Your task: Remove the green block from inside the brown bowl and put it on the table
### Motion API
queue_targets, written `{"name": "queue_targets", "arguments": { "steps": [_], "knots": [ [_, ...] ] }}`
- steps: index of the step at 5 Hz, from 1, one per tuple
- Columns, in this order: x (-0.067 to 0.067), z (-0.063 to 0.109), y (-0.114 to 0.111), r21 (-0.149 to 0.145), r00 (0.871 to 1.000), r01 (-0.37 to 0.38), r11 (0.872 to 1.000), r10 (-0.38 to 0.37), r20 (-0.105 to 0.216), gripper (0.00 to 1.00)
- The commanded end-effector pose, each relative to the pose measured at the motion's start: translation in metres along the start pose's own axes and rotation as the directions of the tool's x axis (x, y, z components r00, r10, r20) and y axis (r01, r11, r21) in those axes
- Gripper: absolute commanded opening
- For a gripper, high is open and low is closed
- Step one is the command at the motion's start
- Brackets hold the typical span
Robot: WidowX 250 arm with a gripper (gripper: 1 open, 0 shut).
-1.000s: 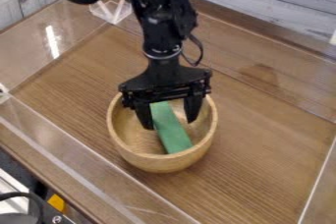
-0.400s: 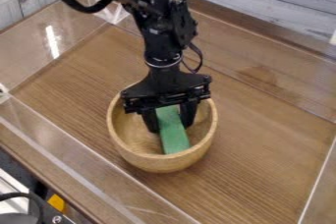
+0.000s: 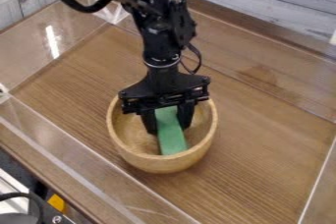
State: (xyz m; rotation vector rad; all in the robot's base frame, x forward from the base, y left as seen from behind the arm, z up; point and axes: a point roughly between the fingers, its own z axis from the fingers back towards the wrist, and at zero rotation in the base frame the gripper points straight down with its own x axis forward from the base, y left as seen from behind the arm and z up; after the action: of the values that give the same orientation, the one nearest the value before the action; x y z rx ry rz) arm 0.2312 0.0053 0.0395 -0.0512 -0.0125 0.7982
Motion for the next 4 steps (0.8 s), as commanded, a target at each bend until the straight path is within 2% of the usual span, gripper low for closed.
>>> {"name": "queue_targets", "arguments": {
  "steps": [1, 4],
  "knots": [
    [0.005, 0.014, -0.002, -0.028, 0.999, -0.002, 1.000, 0.003, 0.034, 0.00],
    [0.005, 0.029, 0.002, -0.027, 0.999, -0.008, 1.000, 0.009, 0.033, 0.00]
  ]
}}
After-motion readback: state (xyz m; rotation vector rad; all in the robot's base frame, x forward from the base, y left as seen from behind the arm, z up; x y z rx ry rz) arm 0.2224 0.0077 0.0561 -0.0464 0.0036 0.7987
